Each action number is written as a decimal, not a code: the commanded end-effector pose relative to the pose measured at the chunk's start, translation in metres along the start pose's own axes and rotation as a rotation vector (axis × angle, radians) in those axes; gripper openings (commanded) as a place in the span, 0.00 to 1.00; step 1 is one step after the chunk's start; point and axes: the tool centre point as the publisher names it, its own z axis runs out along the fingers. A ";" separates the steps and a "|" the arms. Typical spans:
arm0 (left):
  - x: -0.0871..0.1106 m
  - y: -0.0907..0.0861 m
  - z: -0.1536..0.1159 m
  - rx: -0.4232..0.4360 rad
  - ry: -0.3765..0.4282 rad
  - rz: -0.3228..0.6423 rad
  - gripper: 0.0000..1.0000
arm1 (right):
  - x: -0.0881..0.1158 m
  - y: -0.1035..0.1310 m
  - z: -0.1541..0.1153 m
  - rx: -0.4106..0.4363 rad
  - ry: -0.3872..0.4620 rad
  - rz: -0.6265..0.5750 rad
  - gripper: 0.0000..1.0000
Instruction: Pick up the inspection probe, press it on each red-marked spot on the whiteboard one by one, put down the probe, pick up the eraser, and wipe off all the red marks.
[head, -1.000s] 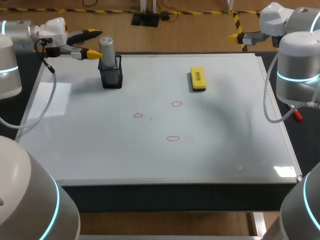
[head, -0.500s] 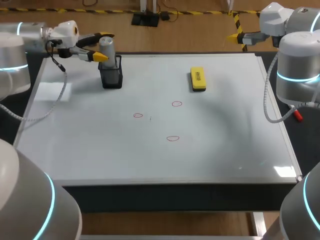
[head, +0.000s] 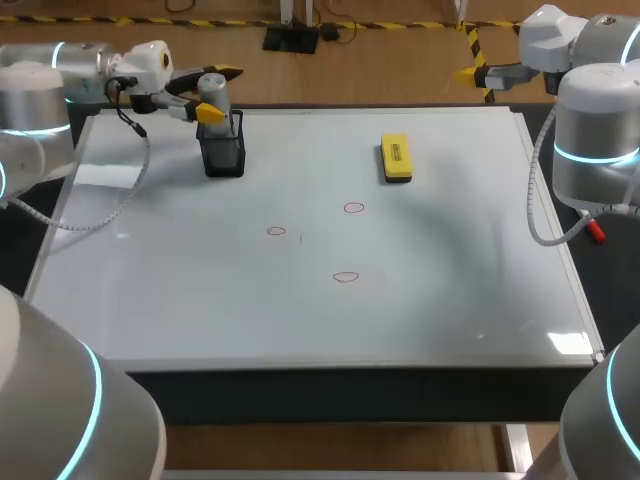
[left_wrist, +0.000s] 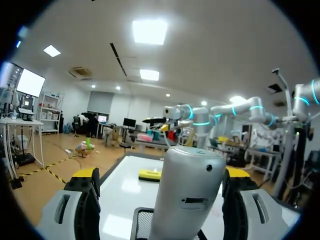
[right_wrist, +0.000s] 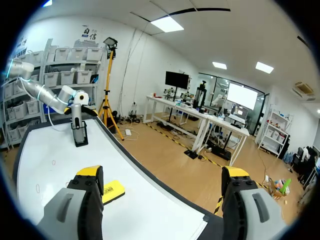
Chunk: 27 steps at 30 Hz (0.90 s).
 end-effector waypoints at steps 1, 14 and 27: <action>-0.003 0.002 0.004 0.002 0.003 0.001 1.00 | 0.000 0.000 0.000 0.002 0.001 0.000 1.00; 0.011 -0.002 0.010 -0.032 -0.088 0.012 1.00 | 0.000 0.000 0.000 0.002 0.001 0.000 1.00; 0.024 0.003 0.008 -0.013 -0.120 0.027 1.00 | 0.000 0.000 0.000 0.002 0.001 0.000 1.00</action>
